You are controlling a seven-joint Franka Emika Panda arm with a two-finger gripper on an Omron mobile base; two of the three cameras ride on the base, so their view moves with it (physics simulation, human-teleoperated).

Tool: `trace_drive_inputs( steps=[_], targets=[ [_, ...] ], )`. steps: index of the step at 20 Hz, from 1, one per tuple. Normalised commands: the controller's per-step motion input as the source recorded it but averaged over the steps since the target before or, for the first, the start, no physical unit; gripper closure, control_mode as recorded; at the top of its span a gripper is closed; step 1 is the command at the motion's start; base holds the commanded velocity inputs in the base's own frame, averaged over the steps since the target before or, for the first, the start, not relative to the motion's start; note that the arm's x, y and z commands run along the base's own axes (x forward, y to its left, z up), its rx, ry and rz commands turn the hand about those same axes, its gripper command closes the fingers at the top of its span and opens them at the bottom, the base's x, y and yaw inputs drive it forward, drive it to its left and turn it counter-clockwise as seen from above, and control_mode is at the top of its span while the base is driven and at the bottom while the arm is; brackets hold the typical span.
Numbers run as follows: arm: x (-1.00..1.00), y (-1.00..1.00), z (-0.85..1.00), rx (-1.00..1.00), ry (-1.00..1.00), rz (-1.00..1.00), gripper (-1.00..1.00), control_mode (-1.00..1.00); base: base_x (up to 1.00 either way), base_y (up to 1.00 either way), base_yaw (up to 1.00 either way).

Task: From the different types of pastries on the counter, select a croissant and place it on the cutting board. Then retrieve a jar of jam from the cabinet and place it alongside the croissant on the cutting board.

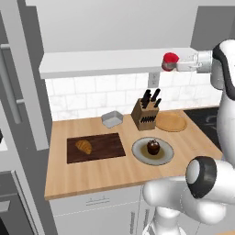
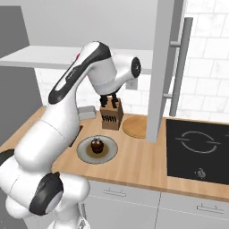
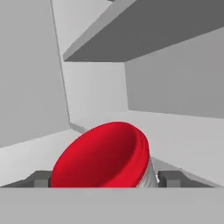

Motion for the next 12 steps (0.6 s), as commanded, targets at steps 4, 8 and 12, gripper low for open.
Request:
trace_drive_inputs(
  steps=[4,8,12],
  targets=[
    [-1.0,-0.04,-0.8,0.06,-0.18,-0.07,1.0,-1.0,0.0,0.0,0.0],
    [-1.0,-0.14,-0.78,0.04,-0.08,-0.05,1.0,-1.0,0.0,0.0,0.0],
    [-0.29,-0.04,-0.74,0.0,0.05,-0.03,1.0,-1.0,0.0,0.0,0.0]
  ],
)
